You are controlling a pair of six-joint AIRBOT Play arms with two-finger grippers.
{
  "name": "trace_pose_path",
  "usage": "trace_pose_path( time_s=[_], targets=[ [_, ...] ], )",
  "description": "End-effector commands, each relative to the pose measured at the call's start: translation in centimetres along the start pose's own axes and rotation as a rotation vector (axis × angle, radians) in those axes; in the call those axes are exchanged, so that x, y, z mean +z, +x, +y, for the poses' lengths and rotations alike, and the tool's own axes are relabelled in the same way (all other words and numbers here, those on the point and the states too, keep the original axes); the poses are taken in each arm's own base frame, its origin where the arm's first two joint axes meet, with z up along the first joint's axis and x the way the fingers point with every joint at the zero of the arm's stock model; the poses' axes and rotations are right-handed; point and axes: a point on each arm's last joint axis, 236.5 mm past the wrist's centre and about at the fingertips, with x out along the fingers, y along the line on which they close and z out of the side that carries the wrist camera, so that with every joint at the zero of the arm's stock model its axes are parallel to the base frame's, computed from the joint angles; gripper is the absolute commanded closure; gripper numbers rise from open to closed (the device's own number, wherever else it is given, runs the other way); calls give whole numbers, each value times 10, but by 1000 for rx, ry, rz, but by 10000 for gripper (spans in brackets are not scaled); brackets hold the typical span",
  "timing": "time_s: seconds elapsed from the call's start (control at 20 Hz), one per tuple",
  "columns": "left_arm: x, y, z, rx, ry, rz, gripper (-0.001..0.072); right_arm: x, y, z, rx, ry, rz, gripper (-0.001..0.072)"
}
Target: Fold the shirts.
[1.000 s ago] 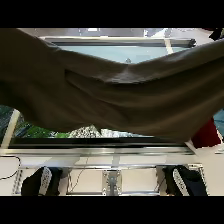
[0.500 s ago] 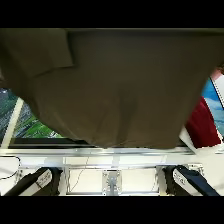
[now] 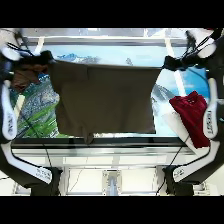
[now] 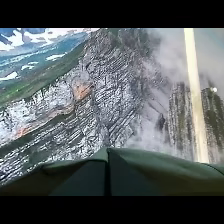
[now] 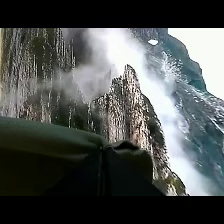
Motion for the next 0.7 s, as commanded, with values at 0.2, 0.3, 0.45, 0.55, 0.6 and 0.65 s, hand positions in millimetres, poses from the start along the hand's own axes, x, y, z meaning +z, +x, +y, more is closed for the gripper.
trace_pose_path(
  time_s=[0.2, 0.3, 0.45, 0.55, 0.6, 0.65],
  targets=[
    [-4, 37, 6, -48, -184, -43, -2, 43, 46, 24, 105, 106, -165, 285],
    [28, -14, 12, -57, -230, -98, -1, 51, 7, 28, 103, 42, -126, 287],
    [39, -104, 30, -16, -181, -66, -1, 4, -55, -4, 2, -25, 92, 335],
    [11, -156, 44, 49, -140, 17, 0, -40, -91, -24, -33, -39, 234, 335],
    [-9, -178, 54, 95, -153, 40, 0, -62, -103, -28, -27, -33, 286, 335],
    [-32, -195, 61, 126, -185, 48, 0, -82, -110, -31, -24, -24, 314, 335]
  ],
)
